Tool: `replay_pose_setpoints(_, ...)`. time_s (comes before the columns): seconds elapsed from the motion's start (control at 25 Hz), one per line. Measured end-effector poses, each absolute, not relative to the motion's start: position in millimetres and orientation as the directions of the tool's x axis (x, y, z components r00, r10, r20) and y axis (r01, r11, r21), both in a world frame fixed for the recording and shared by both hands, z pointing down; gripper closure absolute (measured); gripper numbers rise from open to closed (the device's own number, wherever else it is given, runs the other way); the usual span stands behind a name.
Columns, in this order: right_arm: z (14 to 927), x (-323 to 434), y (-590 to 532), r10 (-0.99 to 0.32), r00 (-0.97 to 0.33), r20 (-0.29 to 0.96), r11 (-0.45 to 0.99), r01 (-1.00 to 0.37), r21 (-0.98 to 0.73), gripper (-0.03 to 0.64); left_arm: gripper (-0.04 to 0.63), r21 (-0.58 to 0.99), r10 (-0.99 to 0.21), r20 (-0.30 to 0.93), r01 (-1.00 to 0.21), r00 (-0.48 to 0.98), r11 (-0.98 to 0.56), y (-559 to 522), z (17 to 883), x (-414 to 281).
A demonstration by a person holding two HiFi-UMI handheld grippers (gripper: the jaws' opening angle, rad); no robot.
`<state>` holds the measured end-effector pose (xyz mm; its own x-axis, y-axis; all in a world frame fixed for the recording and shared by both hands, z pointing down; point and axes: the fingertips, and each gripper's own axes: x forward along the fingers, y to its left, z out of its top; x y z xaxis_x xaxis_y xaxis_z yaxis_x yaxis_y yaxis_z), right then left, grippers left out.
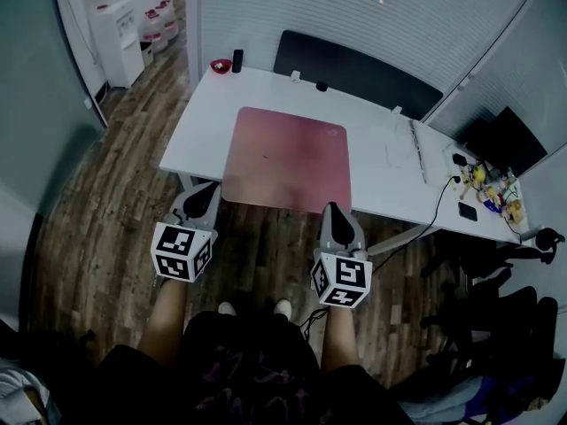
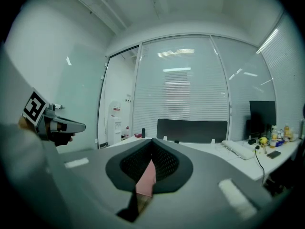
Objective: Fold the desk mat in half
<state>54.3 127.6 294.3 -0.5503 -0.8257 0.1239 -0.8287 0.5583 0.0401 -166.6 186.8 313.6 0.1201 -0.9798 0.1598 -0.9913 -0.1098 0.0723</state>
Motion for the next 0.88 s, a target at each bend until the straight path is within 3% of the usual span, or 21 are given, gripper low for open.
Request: replay_pose_setpoints(0.88,283.4,39.0,122.9,-0.843,-0.53,0.094,0.536,-0.842,0.063,0.609,0.595,0.096,-0.98,0.133,-0.986,0.147,-0.135,177.9,310.6,-186.3)
